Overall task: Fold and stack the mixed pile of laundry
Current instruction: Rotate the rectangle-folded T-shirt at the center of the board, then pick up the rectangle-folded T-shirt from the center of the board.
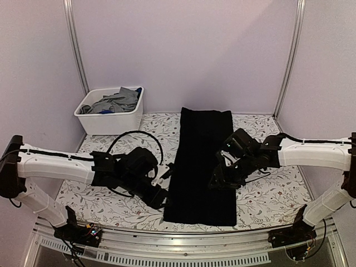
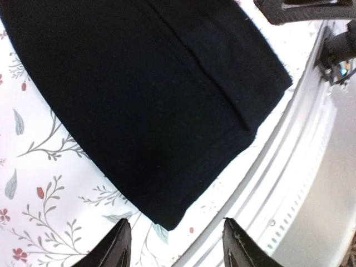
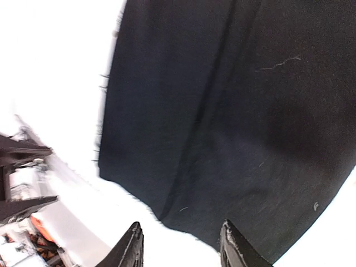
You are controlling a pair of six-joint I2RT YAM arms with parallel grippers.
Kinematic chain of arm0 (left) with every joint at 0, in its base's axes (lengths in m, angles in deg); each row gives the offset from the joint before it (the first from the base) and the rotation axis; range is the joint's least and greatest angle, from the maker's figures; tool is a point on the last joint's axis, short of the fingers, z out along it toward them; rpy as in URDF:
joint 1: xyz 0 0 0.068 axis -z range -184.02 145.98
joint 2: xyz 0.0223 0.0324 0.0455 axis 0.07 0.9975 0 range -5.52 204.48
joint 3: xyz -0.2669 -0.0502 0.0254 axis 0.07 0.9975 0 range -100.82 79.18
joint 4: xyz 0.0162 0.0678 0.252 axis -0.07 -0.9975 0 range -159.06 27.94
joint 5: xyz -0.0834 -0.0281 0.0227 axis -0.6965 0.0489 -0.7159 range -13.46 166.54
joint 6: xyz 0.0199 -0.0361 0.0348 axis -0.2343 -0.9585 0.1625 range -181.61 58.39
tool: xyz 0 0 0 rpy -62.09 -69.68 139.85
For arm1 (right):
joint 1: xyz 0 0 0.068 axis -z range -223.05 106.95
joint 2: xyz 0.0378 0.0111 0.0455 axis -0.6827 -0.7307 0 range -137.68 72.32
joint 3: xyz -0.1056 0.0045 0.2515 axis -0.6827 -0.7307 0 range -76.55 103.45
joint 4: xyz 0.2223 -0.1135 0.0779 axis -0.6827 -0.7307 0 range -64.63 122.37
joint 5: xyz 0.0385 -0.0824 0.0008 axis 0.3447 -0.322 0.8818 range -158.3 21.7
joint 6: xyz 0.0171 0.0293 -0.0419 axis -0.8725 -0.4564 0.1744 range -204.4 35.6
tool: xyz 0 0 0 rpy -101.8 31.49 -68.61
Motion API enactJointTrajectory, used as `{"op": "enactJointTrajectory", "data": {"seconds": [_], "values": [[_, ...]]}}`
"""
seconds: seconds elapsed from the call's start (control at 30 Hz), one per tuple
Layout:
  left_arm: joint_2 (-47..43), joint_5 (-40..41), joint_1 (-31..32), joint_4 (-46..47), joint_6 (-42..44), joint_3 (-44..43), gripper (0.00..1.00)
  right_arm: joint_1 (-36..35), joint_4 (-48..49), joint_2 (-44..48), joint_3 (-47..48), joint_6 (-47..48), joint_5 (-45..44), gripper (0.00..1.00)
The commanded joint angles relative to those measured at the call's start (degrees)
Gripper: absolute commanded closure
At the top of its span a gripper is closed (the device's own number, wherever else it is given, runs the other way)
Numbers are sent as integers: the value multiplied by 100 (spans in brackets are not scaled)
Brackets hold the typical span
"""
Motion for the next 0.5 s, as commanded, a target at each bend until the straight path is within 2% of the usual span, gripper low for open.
{"op": "enactJointTrajectory", "data": {"seconds": [0.0,0.2,0.47], "values": [[-542,-433,-252,396,-735,817,46,-104,95,927,-839,-1045,174,53],[-897,-1004,-335,1099,-1566,1715,45,-175,206,2097,-2037,-1980,163,50],[-524,-1547,-405,1813,-1735,1995,45,-354,441,2232,-2775,-2401,309,47]]}}
